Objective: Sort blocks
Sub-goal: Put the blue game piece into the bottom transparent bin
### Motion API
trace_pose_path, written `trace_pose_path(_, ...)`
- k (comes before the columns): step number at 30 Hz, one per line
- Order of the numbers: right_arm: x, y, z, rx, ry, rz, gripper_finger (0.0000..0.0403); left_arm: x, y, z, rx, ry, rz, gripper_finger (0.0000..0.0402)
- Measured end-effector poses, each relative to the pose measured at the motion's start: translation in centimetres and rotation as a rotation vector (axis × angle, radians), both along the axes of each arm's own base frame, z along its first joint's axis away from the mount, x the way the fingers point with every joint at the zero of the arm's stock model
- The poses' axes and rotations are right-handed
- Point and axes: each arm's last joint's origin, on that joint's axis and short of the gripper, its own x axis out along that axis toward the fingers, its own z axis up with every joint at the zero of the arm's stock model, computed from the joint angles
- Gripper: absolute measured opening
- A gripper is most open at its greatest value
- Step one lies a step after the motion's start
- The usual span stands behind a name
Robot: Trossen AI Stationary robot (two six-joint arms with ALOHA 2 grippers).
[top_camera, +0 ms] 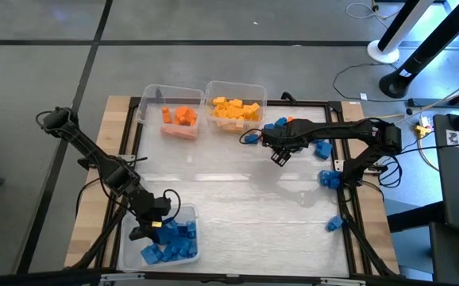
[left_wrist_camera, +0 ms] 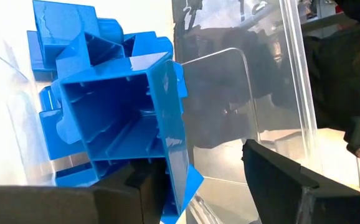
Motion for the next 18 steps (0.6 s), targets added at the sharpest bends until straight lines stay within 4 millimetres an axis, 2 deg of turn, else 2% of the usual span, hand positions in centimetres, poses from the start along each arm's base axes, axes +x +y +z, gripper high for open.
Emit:
trace_pose_path(6, 0.00, 0.00, 0.00, 0.000, 0.000, 0.000, 0.0259, 0.06, 0.04, -0.01, 0.018, -0.029, -0.018, 0.0185)
trace_pose_path(11, 0.00, 0.01, 0.00, 0.000, 0.000, 0.001, 0.0259, 0.10, 0.01, 0.03, -0.026, 0.028, 0.050, 0.0184)
trace_pose_path(18, 0.00, 0.01, -0.01, 0.000, 0.000, 0.001, 0.0259, 0.12, -0.31, 0.88, 0.015, -0.044, 0.011, 0.0184)
